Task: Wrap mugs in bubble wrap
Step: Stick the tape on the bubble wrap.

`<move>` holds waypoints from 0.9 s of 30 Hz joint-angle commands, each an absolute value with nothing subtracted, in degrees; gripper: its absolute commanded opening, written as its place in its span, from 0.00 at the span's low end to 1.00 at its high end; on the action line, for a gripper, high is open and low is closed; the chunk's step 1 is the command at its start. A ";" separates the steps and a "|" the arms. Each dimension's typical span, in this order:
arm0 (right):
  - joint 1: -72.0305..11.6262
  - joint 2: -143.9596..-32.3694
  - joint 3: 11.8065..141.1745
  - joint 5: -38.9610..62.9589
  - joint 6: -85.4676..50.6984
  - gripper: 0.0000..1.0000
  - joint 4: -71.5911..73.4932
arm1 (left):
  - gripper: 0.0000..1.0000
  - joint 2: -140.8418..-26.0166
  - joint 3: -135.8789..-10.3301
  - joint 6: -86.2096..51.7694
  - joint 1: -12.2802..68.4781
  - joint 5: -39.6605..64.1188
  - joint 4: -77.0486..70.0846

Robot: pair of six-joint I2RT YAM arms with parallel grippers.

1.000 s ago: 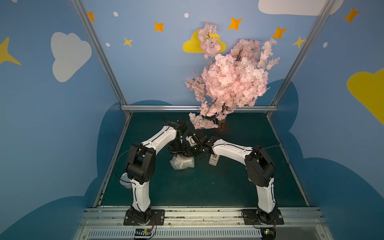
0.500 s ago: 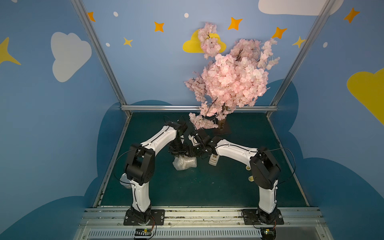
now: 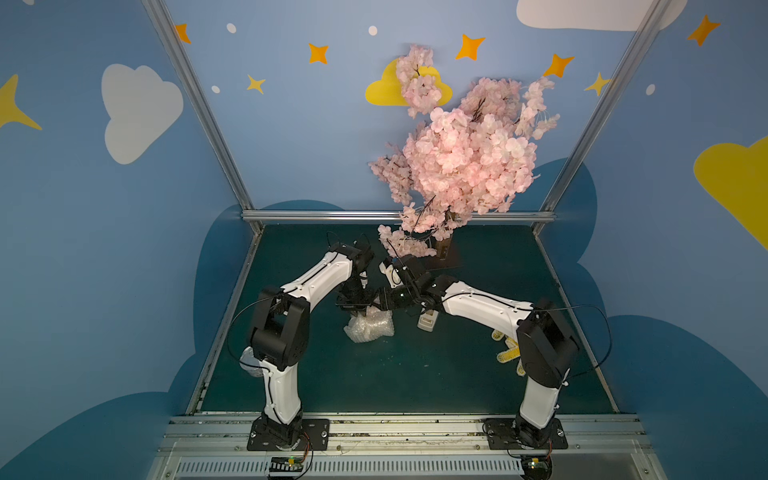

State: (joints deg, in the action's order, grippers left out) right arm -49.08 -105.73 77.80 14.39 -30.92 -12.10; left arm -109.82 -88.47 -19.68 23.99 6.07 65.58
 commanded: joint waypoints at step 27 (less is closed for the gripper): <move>-49.58 -97.95 71.40 22.01 -28.83 0.48 -2.80 | 0.40 -104.33 -89.30 -19.00 22.62 5.31 58.53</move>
